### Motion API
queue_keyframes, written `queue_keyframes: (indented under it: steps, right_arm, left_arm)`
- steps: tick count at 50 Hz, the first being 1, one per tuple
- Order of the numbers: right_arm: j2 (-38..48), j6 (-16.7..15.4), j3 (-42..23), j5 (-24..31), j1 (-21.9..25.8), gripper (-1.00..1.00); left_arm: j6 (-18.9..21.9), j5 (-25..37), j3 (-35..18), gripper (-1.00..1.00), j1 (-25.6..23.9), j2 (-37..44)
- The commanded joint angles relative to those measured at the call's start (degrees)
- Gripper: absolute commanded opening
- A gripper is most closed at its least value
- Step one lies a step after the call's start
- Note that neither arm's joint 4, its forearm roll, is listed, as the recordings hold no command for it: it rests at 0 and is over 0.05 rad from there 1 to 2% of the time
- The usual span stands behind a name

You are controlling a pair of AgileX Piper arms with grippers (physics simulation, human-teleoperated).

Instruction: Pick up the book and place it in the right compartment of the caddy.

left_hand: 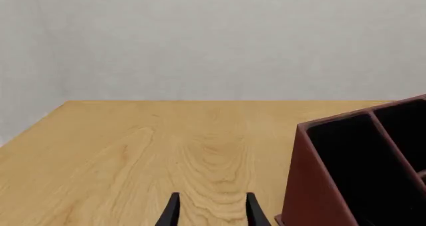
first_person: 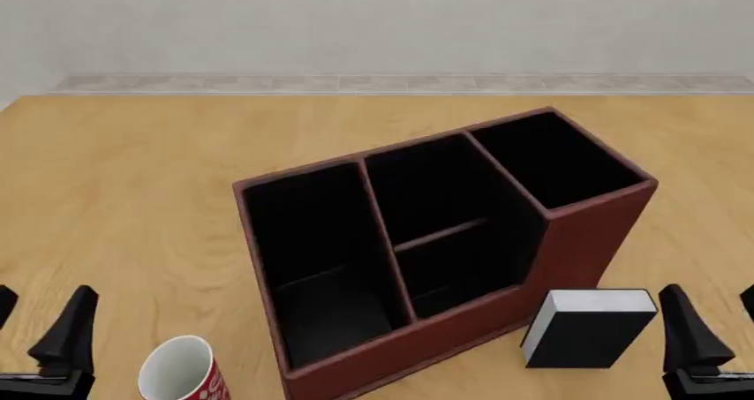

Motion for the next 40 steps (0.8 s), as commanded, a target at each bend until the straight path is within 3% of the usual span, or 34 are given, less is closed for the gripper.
queue_keyframes:
  steps: [1,4,7,8,10,14,24,29,32,34,40]
  right_arm:
    - [0.2,-0.7,-1.2,0.7,0.3,1.00]
    - [0.5,-4.1,-2.1,1.9,1.0,1.00]
    - [0.0,-4.5,-3.5,3.9,1.5,1.00]
    - [0.4,-6.4,-4.5,4.8,2.0,1.00]
    - [0.3,-6.6,-6.1,6.3,2.8,1.00]
    - [2.5,-10.2,-7.6,7.3,4.2,1.00]
    - [9.1,-21.0,-16.4,13.1,4.8,1.00]
    - [10.8,-24.9,-18.0,15.0,4.4,1.00]
    - [11.2,-30.5,-18.7,16.4,4.2,1.00]
    - [12.0,-31.3,-20.1,17.7,4.5,1.00]
    - [13.3,-38.2,-22.5,21.5,3.8,1.00]
  left_arm:
    - [0.2,0.3,-0.1,1.00,-0.1,-0.1]
    - [0.4,0.3,0.0,1.00,0.0,-0.1]
    - [0.1,0.3,0.0,1.00,0.1,-0.1]
    - [0.6,0.4,0.0,1.00,0.0,-0.1]
    - [0.5,0.4,0.0,1.00,0.0,-0.1]
    - [1.1,0.7,0.0,1.00,-0.3,-0.1]
    - [1.7,0.9,0.1,1.00,-0.2,-0.3]
    - [1.8,0.8,0.0,1.00,-0.1,-0.4]
    - [1.8,0.7,0.0,1.00,-0.1,-0.4]
    - [1.9,0.7,-0.1,1.00,-0.1,-0.4]
    - [2.2,0.9,0.0,1.00,-0.3,-0.5]
